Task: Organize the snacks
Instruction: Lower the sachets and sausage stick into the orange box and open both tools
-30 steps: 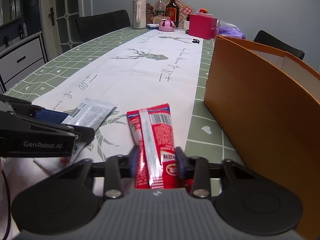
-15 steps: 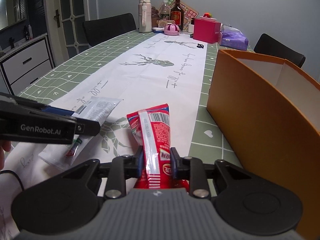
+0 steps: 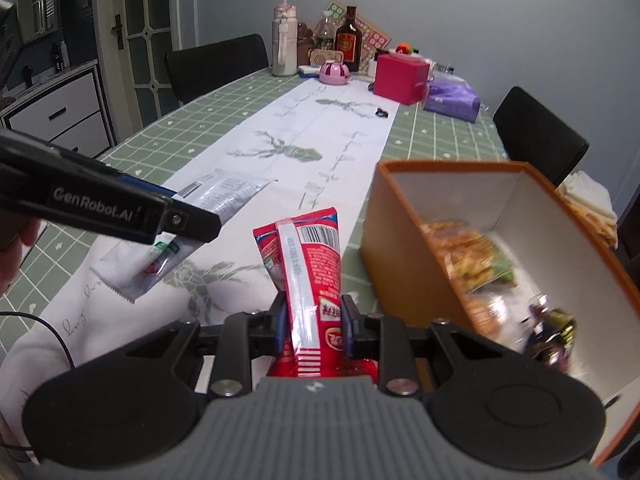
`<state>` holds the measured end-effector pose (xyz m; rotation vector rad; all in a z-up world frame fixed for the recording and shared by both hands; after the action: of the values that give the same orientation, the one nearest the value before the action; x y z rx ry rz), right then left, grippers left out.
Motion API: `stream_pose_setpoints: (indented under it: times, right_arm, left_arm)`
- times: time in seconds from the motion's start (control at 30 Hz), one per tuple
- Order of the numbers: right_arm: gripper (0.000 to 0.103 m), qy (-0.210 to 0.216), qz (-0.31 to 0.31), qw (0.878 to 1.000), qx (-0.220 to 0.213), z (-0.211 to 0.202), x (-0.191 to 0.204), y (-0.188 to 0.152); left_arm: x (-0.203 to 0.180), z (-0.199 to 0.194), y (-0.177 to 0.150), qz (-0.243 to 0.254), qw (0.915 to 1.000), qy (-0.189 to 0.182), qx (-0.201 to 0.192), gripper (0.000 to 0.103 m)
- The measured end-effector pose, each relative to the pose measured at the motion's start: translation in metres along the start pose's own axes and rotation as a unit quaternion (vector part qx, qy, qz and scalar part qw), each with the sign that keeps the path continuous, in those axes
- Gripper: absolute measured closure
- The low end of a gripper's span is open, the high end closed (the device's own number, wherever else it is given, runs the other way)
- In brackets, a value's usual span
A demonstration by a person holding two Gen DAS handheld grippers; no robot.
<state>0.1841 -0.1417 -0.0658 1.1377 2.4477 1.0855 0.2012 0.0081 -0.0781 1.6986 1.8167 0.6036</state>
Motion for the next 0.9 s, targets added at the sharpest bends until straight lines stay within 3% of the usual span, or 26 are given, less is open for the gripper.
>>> stream_pose_setpoints:
  times: [0.23, 0.43, 0.67, 0.9]
  right_arm:
    - [0.079, -0.035, -0.013, 0.999, -0.004, -0.039, -0.047, 0.026]
    - [0.079, -0.077, -0.007, 0.997, 0.019, -0.051, -0.102, 0.032]
    - [0.079, -0.102, 0.012, 0.993, 0.064, -0.043, -0.153, 0.013]
    - [0.078, -0.112, 0.019, 0.987, 0.115, -0.018, -0.180, -0.010]
  left_arm:
    - [-0.047, 0.001, 0.045, 0.033, 0.9992, -0.024, 0.003, 0.047]
    - [-0.095, 0.022, 0.070, 0.066, 0.9965, -0.047, 0.023, 0.047]
    - [-0.145, 0.057, 0.085, 0.100, 0.9925, -0.055, 0.044, 0.047]
    - [-0.180, 0.103, 0.087, 0.118, 0.9882, -0.056, 0.079, 0.047]
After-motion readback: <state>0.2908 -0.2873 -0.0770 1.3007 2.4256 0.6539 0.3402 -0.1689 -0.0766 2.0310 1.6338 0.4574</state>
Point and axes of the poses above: each gripper's, at about its wrist camera, not at the fingertips, and z roughly the way its jaws point, x to its left, y to its top, the point moved 10 cm from there along z, roughly the way its jaws point, and after that the axes turned 7 degrees about y, right-handed, at the moved point
